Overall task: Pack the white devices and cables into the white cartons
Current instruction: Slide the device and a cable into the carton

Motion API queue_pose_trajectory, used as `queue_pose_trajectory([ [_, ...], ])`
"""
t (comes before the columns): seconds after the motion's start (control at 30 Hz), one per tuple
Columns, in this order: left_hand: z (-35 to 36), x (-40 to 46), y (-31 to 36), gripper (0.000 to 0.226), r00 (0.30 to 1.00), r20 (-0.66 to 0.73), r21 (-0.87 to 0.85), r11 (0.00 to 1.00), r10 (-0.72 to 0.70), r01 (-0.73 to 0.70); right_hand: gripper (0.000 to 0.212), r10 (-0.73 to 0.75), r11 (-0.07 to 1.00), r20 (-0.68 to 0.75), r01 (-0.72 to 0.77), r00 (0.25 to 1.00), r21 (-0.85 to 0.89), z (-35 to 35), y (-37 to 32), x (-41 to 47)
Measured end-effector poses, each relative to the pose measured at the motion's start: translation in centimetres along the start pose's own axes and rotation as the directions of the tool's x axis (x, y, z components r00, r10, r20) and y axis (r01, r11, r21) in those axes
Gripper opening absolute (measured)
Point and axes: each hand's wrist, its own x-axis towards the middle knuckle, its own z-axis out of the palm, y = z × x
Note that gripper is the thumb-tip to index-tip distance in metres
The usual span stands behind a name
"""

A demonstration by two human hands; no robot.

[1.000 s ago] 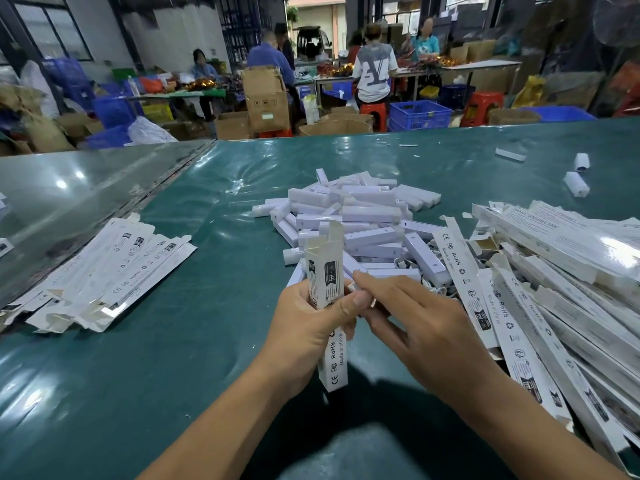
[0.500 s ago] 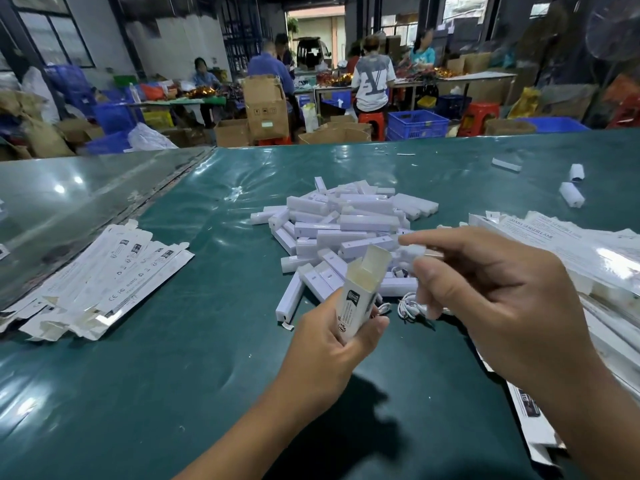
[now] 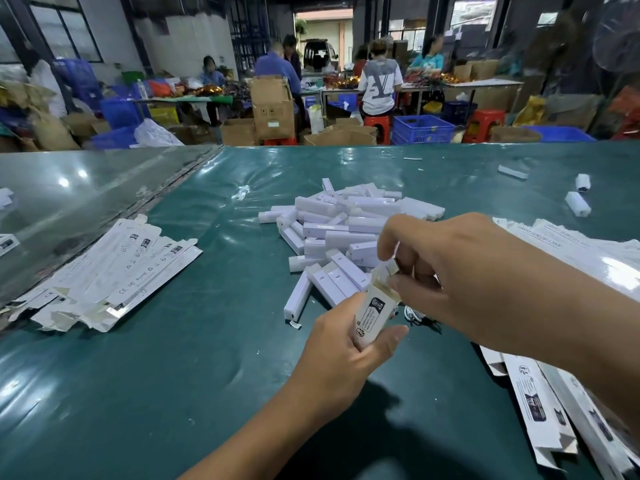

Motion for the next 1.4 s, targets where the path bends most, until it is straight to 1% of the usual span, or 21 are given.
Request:
queue_pose_trajectory([
  [0.07,-0.1,0.0,0.1,0.019,1.0,-0.006,0.003,1.0,-0.001,0.001,0.007,-0.014,0.999,-0.03,0.015,0.999,0.041,0.0,0.2,-0.1],
  [0.17,-0.1,-0.1,0.1,0.011,1.0,0.003,0.015,1.0,0.013,-0.013,0.01,0.008,0.996,-0.031,-0.006,0.999,0.089,-0.4,0.5,-0.2],
  [0.27,0.1,-0.1,-0.1,0.023,1.0,-0.003,0.036,0.999,0.023,-0.022,0.006,0.033,0.993,0.001,-0.033,0.999,0.116,-0.5,0.7,-0.4],
  [0.33,0.1,-0.1,0.0,0.023,1.0,-0.014,0.045,0.999,0.025,-0.025,0.014,0.023,0.997,-0.005,-0.022,1.0,0.068,-0.2,0.7,-0.4],
  [0.37,0.1,-0.1,0.0,0.019,0.999,-0.016,0.045,0.999,0.03,-0.029,0.013,0.024,0.998,-0.027,-0.022,0.999,0.063,0.0,0.5,-0.3],
  [0.43,0.0,0.0,0.1,0.015,0.999,-0.012,0.037,0.998,0.042,-0.042,0.006,0.047,0.994,-0.081,-0.038,0.996,0.107,0.2,0.3,-0.2],
  [0.53,0.0,0.1,-0.2,0.016,0.999,-0.019,0.02,0.999,0.039,-0.039,0.012,0.068,0.989,-0.129,-0.05,0.989,0.14,0.7,0.3,-0.2],
  [0.57,-0.1,0.1,-0.2,0.018,0.999,-0.024,0.011,0.999,0.036,-0.036,0.015,0.065,0.991,-0.12,-0.05,0.991,0.122,1.0,0.2,-0.3],
  [0.67,-0.2,0.2,-0.3,0.013,0.999,-0.034,-0.02,0.999,0.036,-0.037,0.032,0.066,0.994,0.02,-0.067,0.998,0.084,2.0,0.2,-0.8],
  [0.73,-0.1,0.2,-0.3,0.01,0.999,-0.029,-0.051,0.998,0.037,-0.038,0.04,0.064,0.995,0.075,-0.069,0.995,0.069,2.6,0.5,-1.1],
  [0.77,-0.2,0.2,-0.4,0.011,0.999,-0.03,-0.057,0.998,0.035,-0.037,0.042,0.057,0.994,0.051,-0.061,0.997,0.087,2.8,0.6,-1.2],
  [0.8,-0.2,0.2,-0.4,0.012,0.999,-0.033,-0.054,0.998,0.033,-0.035,0.039,0.057,0.989,-0.014,-0.055,0.998,0.138,3.0,0.8,-1.2],
  [0.87,-0.3,0.1,-0.4,0.02,0.999,-0.049,-0.05,0.998,0.025,-0.027,0.02,0.054,0.974,-0.228,-0.001,0.972,0.224,3.4,1.2,-1.6],
  [0.9,-0.3,0.1,-0.3,0.025,0.998,-0.061,-0.066,0.997,0.025,-0.029,0.013,0.039,0.977,-0.325,0.032,0.945,0.211,3.7,1.4,-1.8],
  [0.97,-0.4,0.1,-0.2,0.031,0.995,-0.088,-0.124,0.991,0.041,-0.052,0.009,0.001,0.98,-0.428,0.085,0.904,0.181,4.6,1.8,-2.3],
  [1.03,-0.3,0.1,0.1,0.033,0.989,-0.129,-0.1,0.991,0.079,-0.092,0.013,-0.037,0.969,-0.472,0.147,0.881,0.198,6.1,2.0,-2.8],
  [1.1,-0.5,0.1,0.3,0.029,0.972,-0.184,0.002,0.989,0.149,-0.151,0.019,-0.046,0.96,-0.506,0.178,0.861,0.216,7.2,2.0,-3.1],
  [1.2,-0.9,0.1,0.6,0.03,0.935,-0.225,0.167,0.956,0.274,-0.24,0.026,-0.048,0.967,-0.574,0.183,0.817,0.179,8.3,1.9,-3.4],
  [1.27,-1.0,-0.1,0.9,0.032,0.924,-0.239,0.178,0.949,0.298,-0.26,0.027,-0.054,0.969,-0.588,0.185,0.807,0.164,8.6,2.0,-3.5],
  [1.33,-1.0,-0.3,1.1,0.038,0.925,-0.26,0.12,0.959,0.278,-0.255,0.028,-0.055,0.966,-0.585,0.191,0.809,0.173,8.7,2.1,-3.4],
  [1.4,-1.3,-0.3,1.3,0.038,0.914,-0.263,0.127,0.95,0.309,-0.284,0.028,-0.007,0.953,-0.567,0.177,0.824,0.245,8.7,2.2,-3.4],
])
